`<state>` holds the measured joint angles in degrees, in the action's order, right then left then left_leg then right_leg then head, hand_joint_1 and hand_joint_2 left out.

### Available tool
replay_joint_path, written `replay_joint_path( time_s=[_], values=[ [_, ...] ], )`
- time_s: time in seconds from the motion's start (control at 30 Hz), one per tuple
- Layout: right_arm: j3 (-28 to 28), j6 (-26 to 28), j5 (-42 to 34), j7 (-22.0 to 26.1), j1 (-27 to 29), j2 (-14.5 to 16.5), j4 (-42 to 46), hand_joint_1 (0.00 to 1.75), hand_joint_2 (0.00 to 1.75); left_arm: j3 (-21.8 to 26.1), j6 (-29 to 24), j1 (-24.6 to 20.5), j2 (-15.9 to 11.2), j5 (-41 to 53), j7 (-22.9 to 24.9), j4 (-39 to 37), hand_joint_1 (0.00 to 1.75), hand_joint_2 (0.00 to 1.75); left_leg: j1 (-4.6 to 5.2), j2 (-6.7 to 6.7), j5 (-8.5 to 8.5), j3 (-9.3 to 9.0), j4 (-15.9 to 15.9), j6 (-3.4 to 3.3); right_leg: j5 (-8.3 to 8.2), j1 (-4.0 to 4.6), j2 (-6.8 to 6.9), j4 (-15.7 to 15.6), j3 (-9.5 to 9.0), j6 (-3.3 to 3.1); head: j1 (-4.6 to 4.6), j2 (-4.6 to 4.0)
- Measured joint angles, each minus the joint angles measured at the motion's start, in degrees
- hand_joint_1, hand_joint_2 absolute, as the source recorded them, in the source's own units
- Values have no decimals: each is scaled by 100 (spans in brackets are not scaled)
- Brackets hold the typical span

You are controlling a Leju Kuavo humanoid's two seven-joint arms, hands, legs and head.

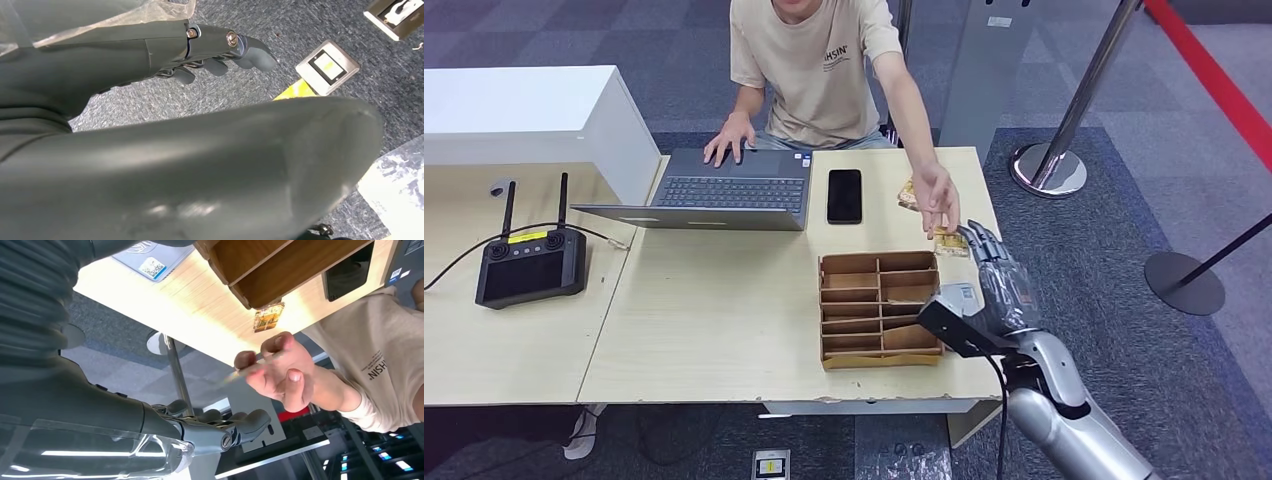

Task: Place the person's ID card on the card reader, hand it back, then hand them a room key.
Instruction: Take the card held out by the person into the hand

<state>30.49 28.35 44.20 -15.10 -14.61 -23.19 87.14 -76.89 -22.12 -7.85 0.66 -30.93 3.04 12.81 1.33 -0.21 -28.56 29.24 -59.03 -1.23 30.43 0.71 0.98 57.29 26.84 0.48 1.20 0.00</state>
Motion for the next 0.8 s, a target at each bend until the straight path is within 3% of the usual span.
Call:
replay_joint_path(
  time_s=[0.3,0.43,0.8],
  values=[
    [64,64,120,4,-39,24,-35,3,175,0,0,1,0,34,0,0,0,0,0,0,0,-1,0,0,0,0,0,0,0,0,1,0],
    [64,254,352,-45,-40,42,-52,170,175,0,0,1,0,47,1,0,0,0,0,0,0,0,0,0,0,0,0,0,0,0,1,0],
    [41,780,873,-174,-37,149,-76,175,175,0,0,1,2,74,32,0,0,0,0,0,0,1,0,0,0,0,0,0,3,0,1,0]
  ],
)
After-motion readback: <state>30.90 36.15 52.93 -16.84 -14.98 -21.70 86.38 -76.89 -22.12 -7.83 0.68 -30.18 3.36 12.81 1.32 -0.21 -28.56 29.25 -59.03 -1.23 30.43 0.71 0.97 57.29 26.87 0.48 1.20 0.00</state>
